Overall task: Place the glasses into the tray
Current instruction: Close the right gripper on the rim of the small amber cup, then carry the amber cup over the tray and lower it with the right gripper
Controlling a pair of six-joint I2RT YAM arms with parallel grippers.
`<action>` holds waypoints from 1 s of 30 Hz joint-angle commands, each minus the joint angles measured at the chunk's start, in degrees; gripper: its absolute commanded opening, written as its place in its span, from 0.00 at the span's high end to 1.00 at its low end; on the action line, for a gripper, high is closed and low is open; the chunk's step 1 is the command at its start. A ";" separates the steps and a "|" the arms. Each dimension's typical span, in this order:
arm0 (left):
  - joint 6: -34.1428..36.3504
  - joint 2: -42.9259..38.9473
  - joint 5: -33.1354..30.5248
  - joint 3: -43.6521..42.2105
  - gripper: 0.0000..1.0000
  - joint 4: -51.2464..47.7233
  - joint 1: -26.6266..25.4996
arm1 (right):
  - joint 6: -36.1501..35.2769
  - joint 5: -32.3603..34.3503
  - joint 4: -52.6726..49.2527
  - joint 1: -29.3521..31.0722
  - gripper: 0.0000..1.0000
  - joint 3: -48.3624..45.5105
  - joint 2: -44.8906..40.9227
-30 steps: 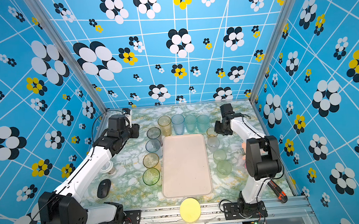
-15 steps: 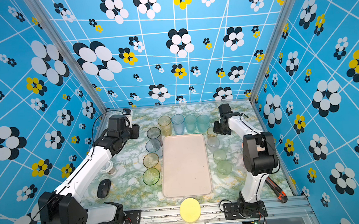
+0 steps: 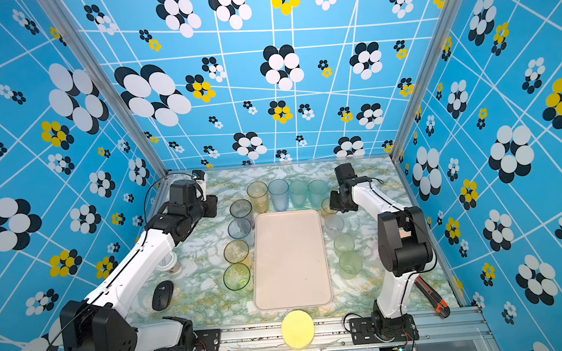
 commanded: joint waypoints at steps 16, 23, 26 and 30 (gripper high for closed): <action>0.41 0.66 0.80 -1.57 0.52 0.85 0.44 | -2.74 5.92 -13.60 13.20 1.00 8.47 -15.24; 0.06 0.76 2.10 -1.03 0.52 0.15 0.07 | -3.53 5.83 -18.47 26.29 1.00 21.02 -0.96; -0.03 0.52 2.34 -0.82 0.52 -0.23 0.12 | -3.95 6.92 -20.82 29.95 1.00 27.55 6.93; -0.03 0.58 2.55 -0.64 0.51 -0.50 0.10 | -4.15 7.34 -23.94 32.39 1.00 36.94 16.06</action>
